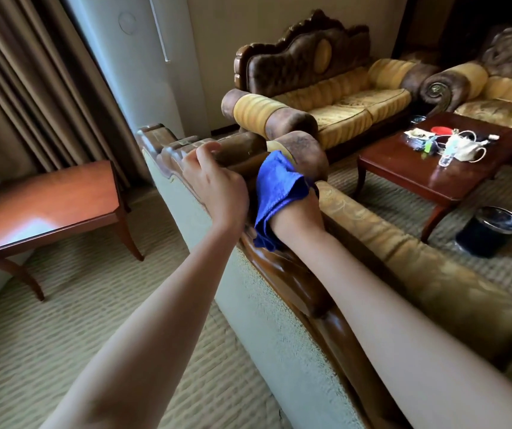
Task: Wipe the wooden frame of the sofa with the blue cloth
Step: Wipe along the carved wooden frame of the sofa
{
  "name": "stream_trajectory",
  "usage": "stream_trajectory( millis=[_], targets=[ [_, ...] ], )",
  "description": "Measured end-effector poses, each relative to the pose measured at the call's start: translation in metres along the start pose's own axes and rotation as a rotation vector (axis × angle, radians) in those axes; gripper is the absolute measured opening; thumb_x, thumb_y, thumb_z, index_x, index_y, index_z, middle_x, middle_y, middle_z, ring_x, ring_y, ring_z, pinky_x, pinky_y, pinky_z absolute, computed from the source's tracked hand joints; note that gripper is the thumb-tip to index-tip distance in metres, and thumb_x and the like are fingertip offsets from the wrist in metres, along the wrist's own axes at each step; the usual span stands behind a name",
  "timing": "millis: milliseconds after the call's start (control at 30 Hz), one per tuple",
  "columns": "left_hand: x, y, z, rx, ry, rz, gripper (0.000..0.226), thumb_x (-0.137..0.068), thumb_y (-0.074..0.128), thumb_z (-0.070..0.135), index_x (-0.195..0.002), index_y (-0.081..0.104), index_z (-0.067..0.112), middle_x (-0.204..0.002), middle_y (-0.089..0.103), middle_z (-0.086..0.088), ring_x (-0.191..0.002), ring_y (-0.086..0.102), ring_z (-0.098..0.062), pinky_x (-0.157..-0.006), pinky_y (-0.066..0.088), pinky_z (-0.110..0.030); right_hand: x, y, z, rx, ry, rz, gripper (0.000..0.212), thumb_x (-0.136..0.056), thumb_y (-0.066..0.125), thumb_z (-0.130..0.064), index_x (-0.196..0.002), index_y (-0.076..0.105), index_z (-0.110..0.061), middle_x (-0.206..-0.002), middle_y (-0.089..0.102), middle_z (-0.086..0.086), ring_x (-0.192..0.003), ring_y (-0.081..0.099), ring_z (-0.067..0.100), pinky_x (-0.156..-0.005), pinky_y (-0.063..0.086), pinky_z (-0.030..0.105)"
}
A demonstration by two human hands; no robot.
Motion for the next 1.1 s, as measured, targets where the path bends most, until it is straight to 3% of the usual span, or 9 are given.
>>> stream_trajectory(
  millis=[167,267,433,500,667,800,933,1033,1100],
  targets=[
    [-0.016,0.001,0.0,0.069,0.019,-0.07,0.054,-0.061,0.028,-0.006,-0.105,0.058,0.004,-0.101,0.045,0.002,-0.104,0.047,-0.026,-0.093,0.037,-0.029,0.015,-0.011,-0.051,0.157,-0.316,0.007,0.065,-0.099,0.036,-0.038,-0.151,0.001,-0.02,-0.159,-0.003,-0.007,-0.145,-0.003,0.015,-0.117,0.005,0.04],
    [-0.032,0.001,-0.005,0.096,-0.004,-0.104,0.049,-0.066,0.03,-0.011,-0.103,0.058,0.002,-0.097,0.045,0.002,-0.096,0.047,-0.019,-0.082,0.035,-0.013,-0.004,0.004,-0.067,0.279,-0.318,-0.015,0.069,-0.097,0.036,-0.047,-0.151,-0.003,-0.026,-0.158,-0.009,-0.009,-0.145,-0.011,0.015,-0.116,0.003,0.047],
    [-0.059,0.007,-0.021,0.104,-0.024,-0.162,0.039,-0.069,0.04,-0.016,-0.098,0.059,0.002,-0.099,0.048,-0.002,-0.095,0.053,-0.02,-0.076,0.036,-0.015,-0.034,0.015,-0.084,0.428,-0.26,-0.024,0.084,-0.092,0.047,-0.05,-0.15,-0.007,-0.024,-0.157,-0.013,-0.003,-0.144,-0.012,0.021,-0.115,0.007,0.052],
    [-0.066,0.014,-0.023,0.093,-0.018,-0.21,0.033,-0.072,0.046,-0.013,-0.098,0.059,0.003,-0.099,0.049,-0.003,-0.09,0.052,-0.017,-0.072,0.035,-0.011,-0.042,0.007,-0.092,0.43,-0.231,-0.036,0.085,-0.091,0.053,-0.044,-0.15,-0.002,-0.02,-0.157,-0.005,0.0,-0.144,-0.006,0.022,-0.116,0.009,0.05],
    [-0.083,0.041,-0.03,0.129,-0.051,-0.4,0.028,-0.075,0.048,-0.009,-0.09,0.057,0.012,-0.1,0.058,-0.014,-0.078,0.05,-0.009,-0.067,0.038,-0.015,-0.079,-0.004,-0.087,0.2,-0.029,-0.024,0.04,-0.098,0.035,-0.021,-0.135,0.041,-0.009,-0.144,0.035,0.011,-0.134,0.029,0.026,-0.107,0.024,0.038],
    [-0.095,0.057,-0.04,0.143,-0.069,-0.485,0.023,-0.076,0.049,-0.004,-0.087,0.057,0.015,-0.1,0.062,-0.017,-0.085,0.057,-0.022,-0.072,0.044,-0.028,-0.107,0.0,-0.083,0.304,0.122,-0.062,0.045,-0.098,0.035,-0.03,-0.139,0.04,-0.012,-0.143,0.041,0.01,-0.13,0.039,0.029,-0.101,0.035,0.035],
    [-0.104,0.062,-0.05,0.148,-0.088,-0.522,0.028,-0.069,0.043,-0.002,-0.083,0.059,0.017,-0.092,0.064,-0.013,-0.086,0.06,-0.026,-0.077,0.05,-0.04,-0.159,0.016,-0.039,0.383,0.362,-0.124,0.068,-0.07,0.039,-0.055,-0.128,0.054,-0.022,-0.116,0.06,0.004,-0.104,0.054,0.029,-0.08,0.039,0.042],
    [-0.109,0.059,-0.055,0.138,-0.072,-0.535,0.039,-0.067,0.035,-0.012,-0.079,0.059,0.015,-0.078,0.059,0.001,-0.081,0.056,-0.02,-0.077,0.048,-0.035,-0.143,0.01,-0.056,0.392,0.296,-0.142,0.046,-0.091,0.039,-0.032,-0.129,0.052,-0.01,-0.122,0.055,0.005,-0.114,0.051,0.029,-0.094,0.04,0.039],
    [-0.112,0.053,-0.053,0.14,-0.065,-0.538,0.04,-0.067,0.033,-0.014,-0.077,0.058,0.015,-0.074,0.056,0.008,-0.08,0.054,-0.016,-0.076,0.047,-0.032,-0.133,0.003,-0.065,0.443,0.255,-0.092,0.049,-0.087,0.037,-0.034,-0.129,0.051,-0.014,-0.129,0.053,0.004,-0.117,0.049,0.03,-0.098,0.038,0.042]
  ],
)
Point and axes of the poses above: each hand's wrist, its own x-axis away from the middle knuckle, its own y-axis out of the palm, z = x × y, the point moved 10 cm from there along -x, towards the middle knuckle
